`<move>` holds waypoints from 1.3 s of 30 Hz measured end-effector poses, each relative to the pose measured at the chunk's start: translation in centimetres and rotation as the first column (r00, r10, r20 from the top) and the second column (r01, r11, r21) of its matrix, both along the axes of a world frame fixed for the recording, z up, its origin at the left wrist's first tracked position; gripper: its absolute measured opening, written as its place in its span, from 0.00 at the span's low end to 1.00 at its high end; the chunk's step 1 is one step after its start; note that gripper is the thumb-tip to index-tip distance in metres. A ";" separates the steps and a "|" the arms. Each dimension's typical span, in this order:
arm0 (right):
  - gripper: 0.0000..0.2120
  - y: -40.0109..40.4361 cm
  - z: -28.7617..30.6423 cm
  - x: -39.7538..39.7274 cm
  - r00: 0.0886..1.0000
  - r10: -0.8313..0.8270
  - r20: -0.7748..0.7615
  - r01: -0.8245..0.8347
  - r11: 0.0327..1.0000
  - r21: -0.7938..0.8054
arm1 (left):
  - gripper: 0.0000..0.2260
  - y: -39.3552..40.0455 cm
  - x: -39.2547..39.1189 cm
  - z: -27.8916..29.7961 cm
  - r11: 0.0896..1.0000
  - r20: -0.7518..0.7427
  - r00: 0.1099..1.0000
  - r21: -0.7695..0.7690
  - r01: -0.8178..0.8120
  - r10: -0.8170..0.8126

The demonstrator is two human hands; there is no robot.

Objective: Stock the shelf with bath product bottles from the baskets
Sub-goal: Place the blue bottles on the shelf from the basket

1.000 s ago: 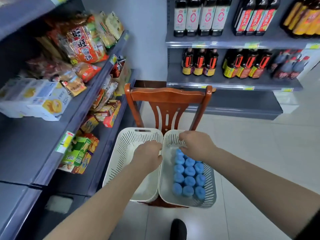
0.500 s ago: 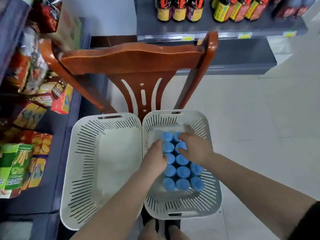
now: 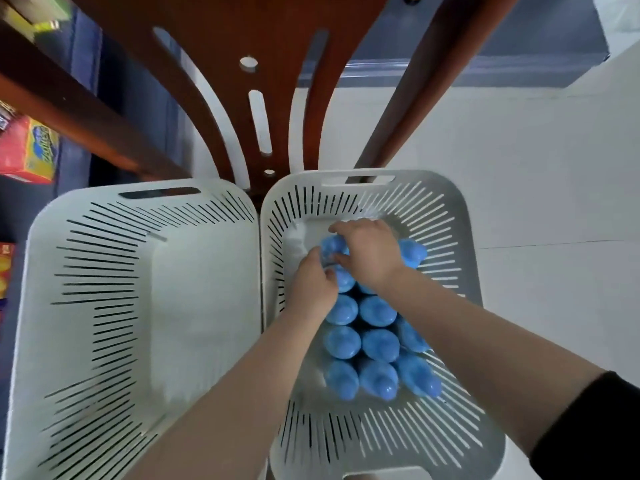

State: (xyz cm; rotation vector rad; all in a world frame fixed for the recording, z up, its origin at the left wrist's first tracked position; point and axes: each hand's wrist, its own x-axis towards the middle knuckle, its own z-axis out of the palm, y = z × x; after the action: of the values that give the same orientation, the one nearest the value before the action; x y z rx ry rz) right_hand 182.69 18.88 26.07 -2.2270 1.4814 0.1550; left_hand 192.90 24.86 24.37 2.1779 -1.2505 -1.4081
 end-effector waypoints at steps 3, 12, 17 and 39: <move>0.14 -0.4 -0.4 0.4 1.000 0.002 -0.015 -0.002 1.000 0.001 | 0.13 -0.1 -0.1 -0.2 1.000 -0.033 0.999 0.001 -0.008 0.008; 0.17 -0.3 4.7 -0.3 0.988 -0.023 0.150 0.024 1.000 -0.007 | 0.12 0.3 0.4 4.1 0.989 -0.036 0.999 -0.146 -0.023 0.018; 0.19 0.1 12.1 -1.2 0.930 -0.080 0.358 0.098 0.995 -0.034 | 0.16 1.2 1.4 11.1 0.938 -0.118 0.992 -0.337 -0.080 0.042; 0.03 12.1 46.4 9.2 0.450 0.137 0.882 -0.167 0.984 -0.068 | 0.19 18.1 9.5 41.6 0.613 -0.283 0.921 -0.688 -0.388 0.266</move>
State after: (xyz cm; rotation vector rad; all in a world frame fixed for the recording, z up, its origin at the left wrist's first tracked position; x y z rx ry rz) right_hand 191.87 31.00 72.50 -1.8608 0.6506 -0.8341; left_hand 202.41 42.97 65.99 1.5708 -1.0279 -0.7008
